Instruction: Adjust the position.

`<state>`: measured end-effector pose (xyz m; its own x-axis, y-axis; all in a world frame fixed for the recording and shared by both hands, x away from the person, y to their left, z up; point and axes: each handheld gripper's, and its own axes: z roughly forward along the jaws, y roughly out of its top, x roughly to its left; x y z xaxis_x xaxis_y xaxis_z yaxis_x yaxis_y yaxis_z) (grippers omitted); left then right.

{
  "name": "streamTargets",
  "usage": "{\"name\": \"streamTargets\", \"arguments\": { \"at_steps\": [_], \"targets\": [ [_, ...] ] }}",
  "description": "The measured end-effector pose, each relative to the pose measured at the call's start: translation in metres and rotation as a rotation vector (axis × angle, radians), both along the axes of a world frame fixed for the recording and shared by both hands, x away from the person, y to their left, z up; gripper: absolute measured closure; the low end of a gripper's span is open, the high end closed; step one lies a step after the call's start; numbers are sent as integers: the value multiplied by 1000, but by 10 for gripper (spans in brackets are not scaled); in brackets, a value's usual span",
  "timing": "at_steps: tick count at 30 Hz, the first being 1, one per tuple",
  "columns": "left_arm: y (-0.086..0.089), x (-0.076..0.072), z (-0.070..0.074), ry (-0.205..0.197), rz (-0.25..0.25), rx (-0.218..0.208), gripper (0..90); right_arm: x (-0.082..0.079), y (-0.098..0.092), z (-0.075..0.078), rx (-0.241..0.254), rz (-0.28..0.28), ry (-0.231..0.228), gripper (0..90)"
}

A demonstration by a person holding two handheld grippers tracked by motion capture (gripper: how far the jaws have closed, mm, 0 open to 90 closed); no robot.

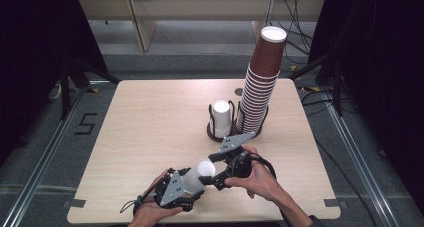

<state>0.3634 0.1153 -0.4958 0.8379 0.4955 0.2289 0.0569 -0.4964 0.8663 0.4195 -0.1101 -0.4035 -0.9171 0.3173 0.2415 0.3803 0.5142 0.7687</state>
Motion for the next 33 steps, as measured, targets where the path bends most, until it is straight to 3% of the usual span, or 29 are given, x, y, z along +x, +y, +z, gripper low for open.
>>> {"name": "streamTargets", "arguments": {
  "at_steps": [7, 11, 13, 17, 19, 20, 21, 24, 27, 29, 30, 33],
  "targets": [
    [-1, -2, -1, 9, -39, 29, 229, 0, 3, -7, -23, 30, 18, 212],
    [-1, -2, 0, 3, -46, 50, 230, 0, 3, -9, -14, 46, 23, 274],
    [-2, -3, -1, 5, -49, 47, 229, 1, 3, -9, -18, 52, 29, 328],
    [0, -2, -1, 5, -53, 35, 216, 2, 2, -10, -9, 53, 35, 338],
    [1, -1, -1, 6, -45, 11, 185, 3, 0, -8, -4, 44, 32, 345],
    [3, 0, -2, -4, -39, -50, 170, 5, -2, -7, 16, 35, 43, 349],
    [3, 0, -2, -4, -39, -50, 160, 5, -2, -7, 16, 35, 43, 349],
    [8, 2, -3, 6, -5, -161, 146, 8, -9, -2, 55, 3, 41, 351],
    [12, 4, -4, -25, 5, -227, 145, 10, -13, -1, 90, -6, 44, 351],
    [14, 3, -5, -30, 6, -255, 145, 11, -16, 0, 124, -25, 78, 352],
    [14, 3, -5, -54, 3, -268, 145, 13, -19, 0, 145, -26, 89, 352],
    [13, 3, -5, -53, 0, -267, 146, 14, -22, -1, 161, -35, 120, 352]
  ]
}}
